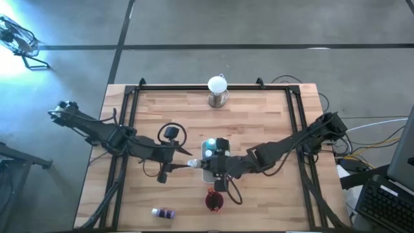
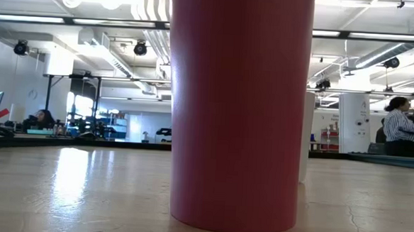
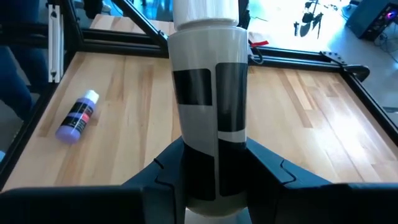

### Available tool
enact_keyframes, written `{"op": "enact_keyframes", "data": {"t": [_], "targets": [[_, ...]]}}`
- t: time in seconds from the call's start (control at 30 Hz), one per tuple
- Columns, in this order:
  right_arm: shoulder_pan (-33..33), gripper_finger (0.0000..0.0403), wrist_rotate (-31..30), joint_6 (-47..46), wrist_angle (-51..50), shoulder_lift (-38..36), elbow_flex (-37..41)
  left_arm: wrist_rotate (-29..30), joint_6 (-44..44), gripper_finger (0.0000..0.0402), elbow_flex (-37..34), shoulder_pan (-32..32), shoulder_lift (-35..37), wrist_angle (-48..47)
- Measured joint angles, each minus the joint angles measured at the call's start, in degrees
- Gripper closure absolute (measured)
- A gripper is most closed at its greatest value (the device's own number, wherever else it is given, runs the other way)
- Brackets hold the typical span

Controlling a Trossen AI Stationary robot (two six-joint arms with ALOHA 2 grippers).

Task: Pick & Place Paint Supplies
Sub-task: Put the gray paint bottle into the white bin

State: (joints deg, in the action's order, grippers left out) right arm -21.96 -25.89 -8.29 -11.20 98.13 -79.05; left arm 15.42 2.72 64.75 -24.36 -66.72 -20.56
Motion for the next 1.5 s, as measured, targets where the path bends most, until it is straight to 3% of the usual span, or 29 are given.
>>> {"op": "enact_keyframes", "data": {"t": [0.4,0.67,1.1,1.5], "targets": [[0.1,0.0297,0.4,-1.4,0.4,-0.3,-0.3,-3.3,-0.9,0.0214,2.5,-0.1,-0.3,-6.6],[0.1,0.0296,2.0,-1.8,-0.4,-0.1,-0.2,-0.1,-1.5,0.0212,4.8,-0.1,-1.8,-6.2],[0.0,0.0296,2.4,-2.2,-0.9,-0.1,-0.2,0.2,-1.4,0.0113,14.0,0.1,-7.7,-17.8],[0.0,0.0296,2.4,-2.2,-0.9,-0.1,-0.2,1.3,-1.1,0.0113,14.1,0.6,-8.7,-17.4]]}}
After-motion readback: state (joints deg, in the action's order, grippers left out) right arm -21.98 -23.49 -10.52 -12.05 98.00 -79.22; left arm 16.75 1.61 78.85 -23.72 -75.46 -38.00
